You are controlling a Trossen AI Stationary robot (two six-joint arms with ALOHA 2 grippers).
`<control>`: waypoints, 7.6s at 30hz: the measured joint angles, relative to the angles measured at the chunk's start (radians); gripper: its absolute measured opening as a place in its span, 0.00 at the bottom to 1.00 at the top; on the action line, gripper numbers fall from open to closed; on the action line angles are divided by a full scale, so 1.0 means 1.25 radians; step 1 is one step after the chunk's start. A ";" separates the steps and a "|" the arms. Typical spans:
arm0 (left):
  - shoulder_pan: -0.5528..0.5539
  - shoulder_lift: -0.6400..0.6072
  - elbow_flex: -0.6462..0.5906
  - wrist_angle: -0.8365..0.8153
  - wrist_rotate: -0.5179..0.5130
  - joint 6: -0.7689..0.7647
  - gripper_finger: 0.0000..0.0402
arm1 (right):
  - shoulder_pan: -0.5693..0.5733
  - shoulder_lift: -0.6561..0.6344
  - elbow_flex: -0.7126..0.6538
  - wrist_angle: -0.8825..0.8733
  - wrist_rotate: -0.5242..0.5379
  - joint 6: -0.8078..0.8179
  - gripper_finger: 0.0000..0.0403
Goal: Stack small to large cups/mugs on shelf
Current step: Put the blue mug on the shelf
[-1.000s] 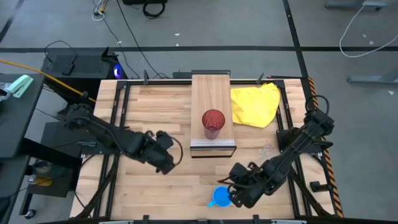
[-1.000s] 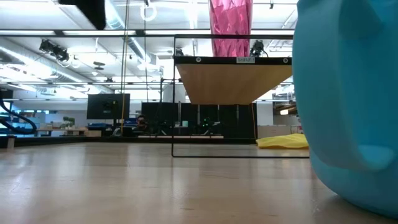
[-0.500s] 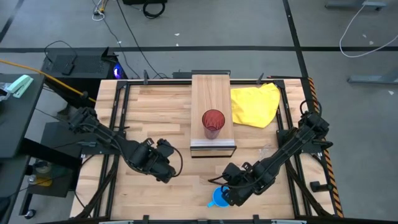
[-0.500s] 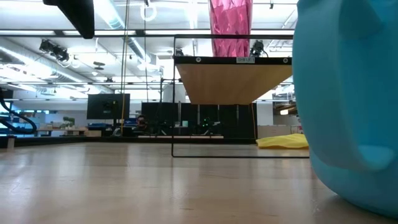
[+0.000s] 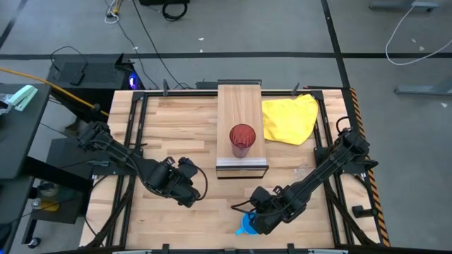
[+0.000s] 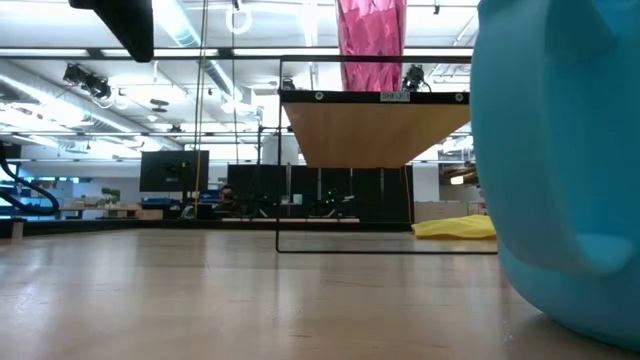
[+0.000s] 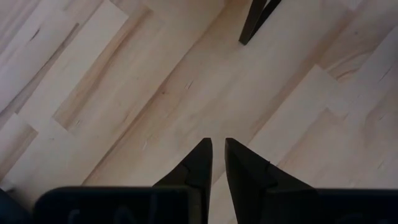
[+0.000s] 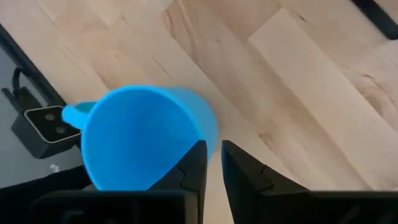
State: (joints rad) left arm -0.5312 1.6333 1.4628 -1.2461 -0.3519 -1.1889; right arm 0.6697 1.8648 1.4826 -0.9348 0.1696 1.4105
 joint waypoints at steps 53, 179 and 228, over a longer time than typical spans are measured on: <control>0.002 0.000 0.000 0.004 -0.024 -0.005 0.09 | -0.005 0.023 -0.051 0.063 -0.039 0.002 0.10; 0.352 0.000 0.001 0.067 -0.038 0.124 0.07 | -0.842 -0.103 0.262 -0.291 -0.103 -0.739 0.01; 0.353 0.000 0.001 0.068 -0.035 0.123 0.08 | -0.843 -0.131 0.264 -0.256 -0.110 -0.799 0.17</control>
State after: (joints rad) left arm -0.0902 1.6337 1.4635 -1.1614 -0.3954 -1.0355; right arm -0.3840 1.7007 1.8122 -1.2549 0.0323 0.4114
